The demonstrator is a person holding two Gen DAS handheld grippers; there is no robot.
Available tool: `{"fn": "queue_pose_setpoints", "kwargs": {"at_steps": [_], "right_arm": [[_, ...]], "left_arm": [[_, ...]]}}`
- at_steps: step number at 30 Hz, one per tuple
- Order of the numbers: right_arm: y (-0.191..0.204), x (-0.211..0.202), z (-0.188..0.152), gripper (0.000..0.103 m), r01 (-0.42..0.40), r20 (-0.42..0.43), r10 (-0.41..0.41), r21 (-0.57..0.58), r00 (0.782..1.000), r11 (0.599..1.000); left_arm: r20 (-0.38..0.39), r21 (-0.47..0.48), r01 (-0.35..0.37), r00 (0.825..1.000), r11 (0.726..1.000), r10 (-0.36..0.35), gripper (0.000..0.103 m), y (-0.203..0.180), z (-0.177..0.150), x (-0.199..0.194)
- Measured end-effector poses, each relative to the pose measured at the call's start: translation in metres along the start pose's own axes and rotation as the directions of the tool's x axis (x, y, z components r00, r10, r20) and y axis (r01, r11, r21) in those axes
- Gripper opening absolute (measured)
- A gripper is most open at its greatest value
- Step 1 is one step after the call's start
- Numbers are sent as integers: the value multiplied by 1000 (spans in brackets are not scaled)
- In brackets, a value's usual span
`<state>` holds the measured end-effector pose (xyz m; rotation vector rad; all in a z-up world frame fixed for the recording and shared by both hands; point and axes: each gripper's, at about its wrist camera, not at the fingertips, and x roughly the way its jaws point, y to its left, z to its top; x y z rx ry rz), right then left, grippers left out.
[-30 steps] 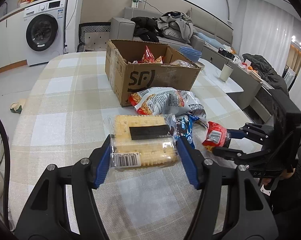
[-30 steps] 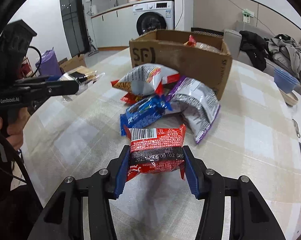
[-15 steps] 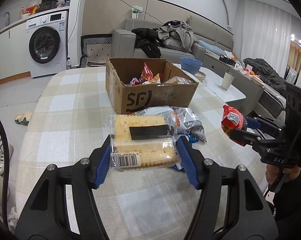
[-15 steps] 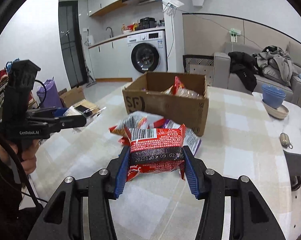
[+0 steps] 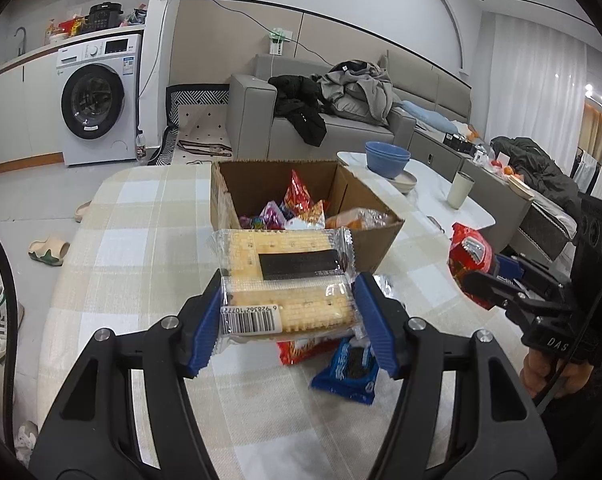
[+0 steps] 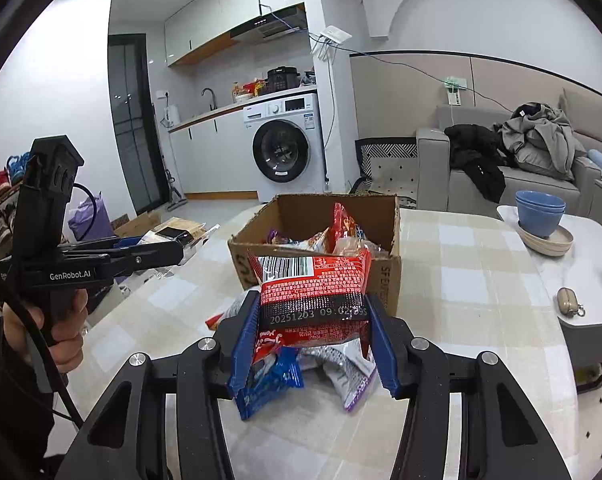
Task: Organize snacks
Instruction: 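Carry both held packs over the cardboard box and lower them in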
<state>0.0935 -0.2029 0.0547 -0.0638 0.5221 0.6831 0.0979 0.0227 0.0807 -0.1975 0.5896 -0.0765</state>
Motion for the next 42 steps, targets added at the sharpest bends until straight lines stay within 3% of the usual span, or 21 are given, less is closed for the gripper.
{"fn": "queue_pose_setpoints", "kwargs": {"at_steps": [15, 42], "right_arm": [[-9, 30, 29, 52, 15, 37, -16, 37, 999, 999], [-24, 103, 58, 52, 20, -25, -19, 16, 1000, 1000]], "left_arm": [[20, 7, -26, 999, 1000, 26, 61, 3, 48, 36], [-42, 13, -40, 998, 999, 40, 61, 10, 74, 140]]}}
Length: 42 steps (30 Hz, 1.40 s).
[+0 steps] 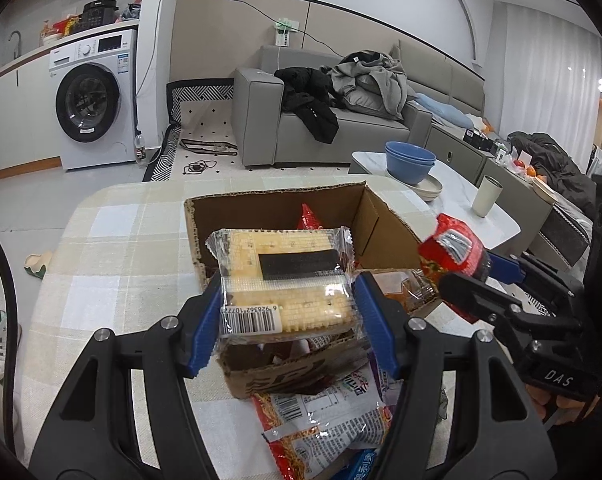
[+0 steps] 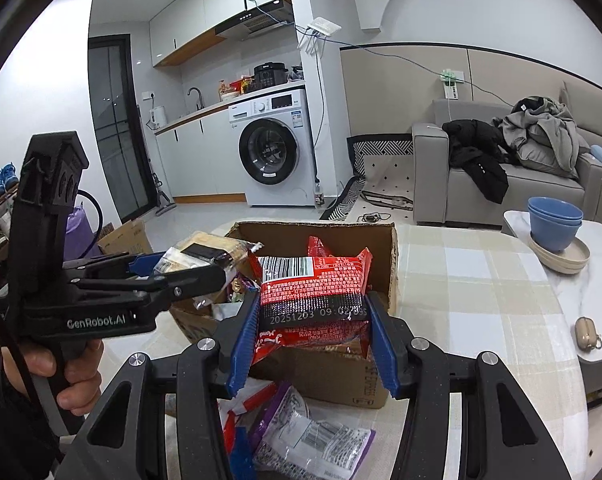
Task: Organize snacks
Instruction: 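Carry both held packs over the cardboard box and lower them in, then open both grippers to release the packs into the box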
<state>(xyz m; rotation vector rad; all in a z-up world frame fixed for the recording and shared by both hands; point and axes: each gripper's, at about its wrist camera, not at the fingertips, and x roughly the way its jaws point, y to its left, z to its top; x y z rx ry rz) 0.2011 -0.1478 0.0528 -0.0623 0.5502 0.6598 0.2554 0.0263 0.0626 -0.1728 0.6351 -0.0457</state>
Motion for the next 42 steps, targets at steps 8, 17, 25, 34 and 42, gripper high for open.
{"fn": "queue_pose_setpoints", "kwargs": {"at_steps": [8, 17, 25, 34, 42], "right_arm": [[0, 28, -3, 52, 22, -39, -22, -15, 999, 1000], [-8, 56, 3, 54, 37, -79, -40, -39, 996, 999], [-8, 59, 2, 55, 17, -129, -27, -79, 991, 997], [-12, 57, 2, 57, 18, -143, -29, -76, 989, 997], [11, 33, -12, 101, 51, -45, -58, -147, 997, 988]], "left_arm": [[-34, 1, 12, 999, 1000, -12, 61, 0, -4, 26], [-42, 41, -41, 998, 998, 43, 60, -4, -5, 46], [-33, 116, -63, 997, 991, 68, 61, -12, -9, 55], [-44, 115, -40, 998, 993, 45, 60, -9, -8, 55], [-62, 78, 37, 998, 996, -32, 78, -3, -11, 37]]}}
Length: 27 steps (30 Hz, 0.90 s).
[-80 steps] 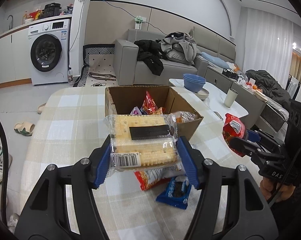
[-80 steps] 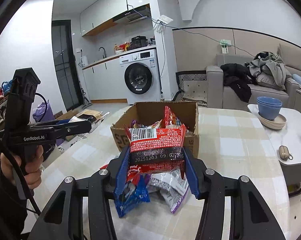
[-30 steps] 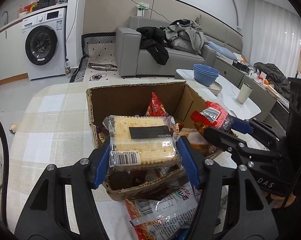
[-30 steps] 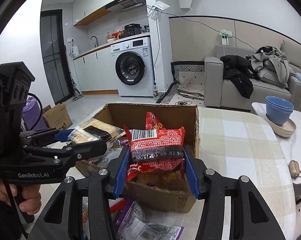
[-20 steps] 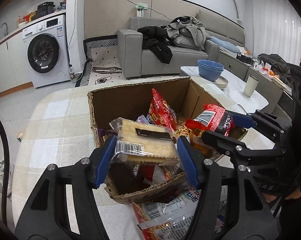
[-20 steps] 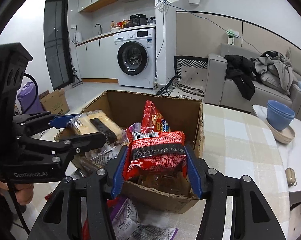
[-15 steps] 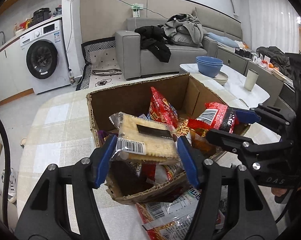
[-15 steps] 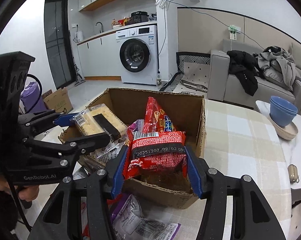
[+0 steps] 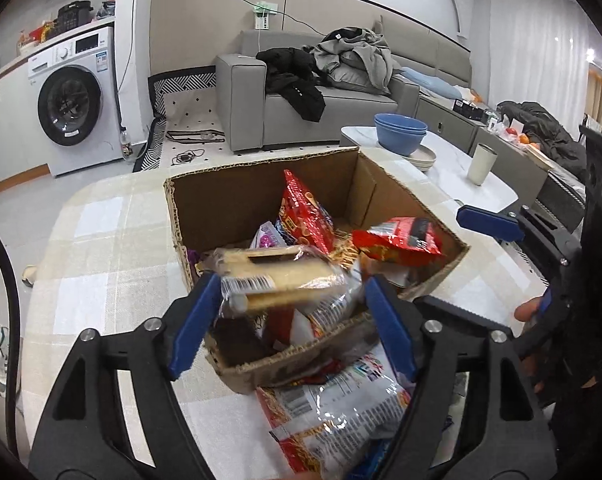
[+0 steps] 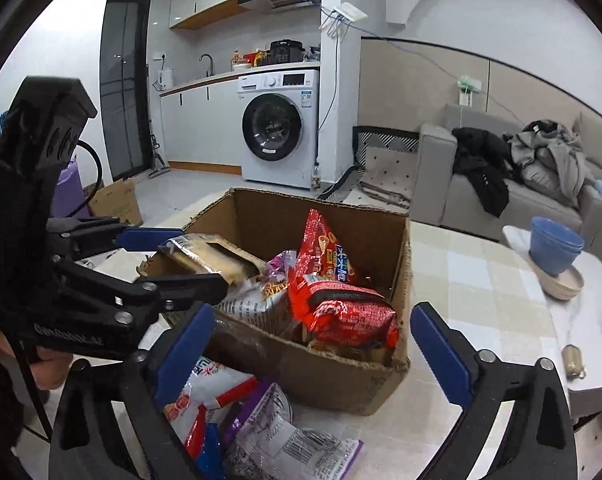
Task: Organize snacks
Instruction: 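Open both grippers to release the packs into the box, then reach the right gripper to the white-purple chip bag and close on it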
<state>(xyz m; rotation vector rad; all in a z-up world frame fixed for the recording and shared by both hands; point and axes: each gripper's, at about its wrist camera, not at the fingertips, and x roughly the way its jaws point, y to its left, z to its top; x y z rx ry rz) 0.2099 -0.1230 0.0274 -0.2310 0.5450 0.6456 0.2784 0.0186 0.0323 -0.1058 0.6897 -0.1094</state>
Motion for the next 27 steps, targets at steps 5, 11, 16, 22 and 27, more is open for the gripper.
{"fn": "queue_pose_setpoints", "kwargs": {"at_steps": [5, 11, 16, 22, 27], "right_arm": [[-8, -20, -10, 102, 15, 25, -16, 43, 1000, 999], [-30, -32, -21, 102, -23, 44, 16, 153, 999, 988], [-37, -36, -31, 102, -56, 41, 49, 194, 998, 979], [-40, -39, -45, 102, -71, 31, 66, 229, 997, 971], [-39, -33, -53, 102, -27, -58, 44, 270, 997, 963]], "left_arm": [[3, 18, -29, 1000, 999, 29, 99, -7, -10, -19], [29, -19, -78, 996, 997, 79, 102, -5, -32, -38], [60, -57, -83, 994, 995, 86, 102, 2, -46, -51], [86, -102, -34, 995, 994, 43, 102, 6, -51, -56], [86, -66, -9, 996, 998, 14, 102, 0, -55, -57]]}}
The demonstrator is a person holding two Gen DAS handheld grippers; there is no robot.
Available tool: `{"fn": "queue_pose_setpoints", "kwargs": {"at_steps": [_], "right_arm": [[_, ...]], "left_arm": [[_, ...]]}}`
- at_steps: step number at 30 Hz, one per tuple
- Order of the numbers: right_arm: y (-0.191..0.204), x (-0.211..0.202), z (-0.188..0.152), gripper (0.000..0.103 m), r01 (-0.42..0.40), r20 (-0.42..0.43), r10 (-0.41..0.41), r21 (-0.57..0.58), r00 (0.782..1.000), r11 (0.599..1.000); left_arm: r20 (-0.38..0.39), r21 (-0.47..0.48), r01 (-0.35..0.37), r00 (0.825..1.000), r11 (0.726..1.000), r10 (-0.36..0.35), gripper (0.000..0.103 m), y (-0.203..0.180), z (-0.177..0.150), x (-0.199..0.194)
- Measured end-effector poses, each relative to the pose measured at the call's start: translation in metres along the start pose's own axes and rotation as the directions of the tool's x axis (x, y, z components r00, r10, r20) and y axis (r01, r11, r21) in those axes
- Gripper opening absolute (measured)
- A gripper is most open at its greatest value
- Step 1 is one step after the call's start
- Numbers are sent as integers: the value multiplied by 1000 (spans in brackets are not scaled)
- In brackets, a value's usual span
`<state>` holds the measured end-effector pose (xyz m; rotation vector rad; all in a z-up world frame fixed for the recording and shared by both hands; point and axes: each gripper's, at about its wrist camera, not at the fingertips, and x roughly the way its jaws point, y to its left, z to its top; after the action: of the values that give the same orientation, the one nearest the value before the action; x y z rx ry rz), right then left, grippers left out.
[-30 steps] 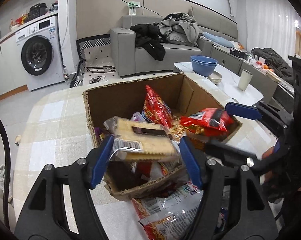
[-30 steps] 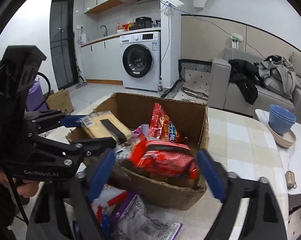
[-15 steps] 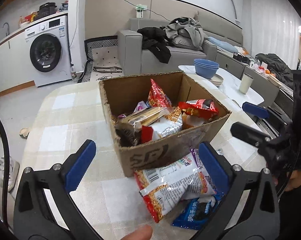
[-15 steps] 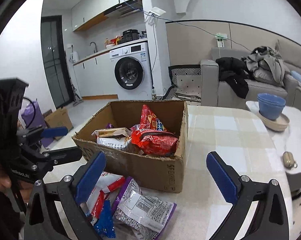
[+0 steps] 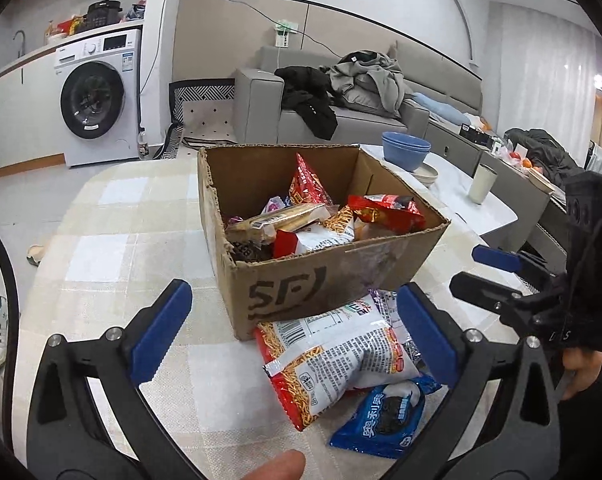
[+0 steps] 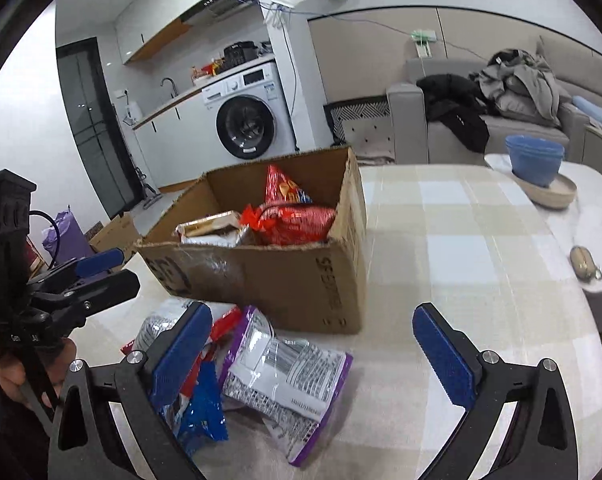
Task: Organize snacks
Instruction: 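Reach the right gripper to the white-purple chip bag and close on it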
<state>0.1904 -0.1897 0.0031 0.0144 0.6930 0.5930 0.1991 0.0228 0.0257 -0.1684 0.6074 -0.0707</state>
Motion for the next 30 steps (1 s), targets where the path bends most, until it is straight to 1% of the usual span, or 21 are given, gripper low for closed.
{"fn": "queue_pose_setpoints", "kwargs": {"at_steps": [2, 5, 9, 12, 17, 23, 24, 28, 30], "right_arm": [[0, 2, -3, 102, 3, -24, -3, 18, 1000, 1000], [3, 4, -9, 102, 21, -58, -20, 26, 998, 999], [7, 11, -15, 102, 30, -96, -26, 40, 995, 999], [9, 19, -19, 102, 50, -135, -43, 49, 990, 998], [9, 34, -25, 102, 49, -194, -29, 98, 981, 994], [9, 44, -29, 102, 47, -223, -15, 141, 975, 989], [9, 46, -29, 101, 44, -229, -11, 142, 973, 989], [11, 56, -31, 89, 29, -270, 9, 137, 963, 990], [15, 57, -31, 86, 31, -272, 2, 117, 962, 993]], "left_arm": [[-10, -8, 16, 1000, 1000, -16, 102, 0, -1, 3], [-24, -21, 17, 1000, 1000, -18, 102, 1, 0, 5], [-35, -18, 8, 999, 1000, -9, 102, 0, -2, 9], [-52, -16, 3, 999, 1000, -4, 102, 0, -3, 13], [-57, -28, 15, 998, 1000, -17, 102, 3, -5, 17], [-57, -45, 16, 998, 999, -19, 102, 7, -6, 18], [-58, -45, 17, 998, 999, -20, 102, 8, -6, 19], [-63, -41, 19, 998, 999, -22, 102, 7, -7, 20], [-60, -38, 18, 998, 999, -21, 102, 7, -8, 20]]}}
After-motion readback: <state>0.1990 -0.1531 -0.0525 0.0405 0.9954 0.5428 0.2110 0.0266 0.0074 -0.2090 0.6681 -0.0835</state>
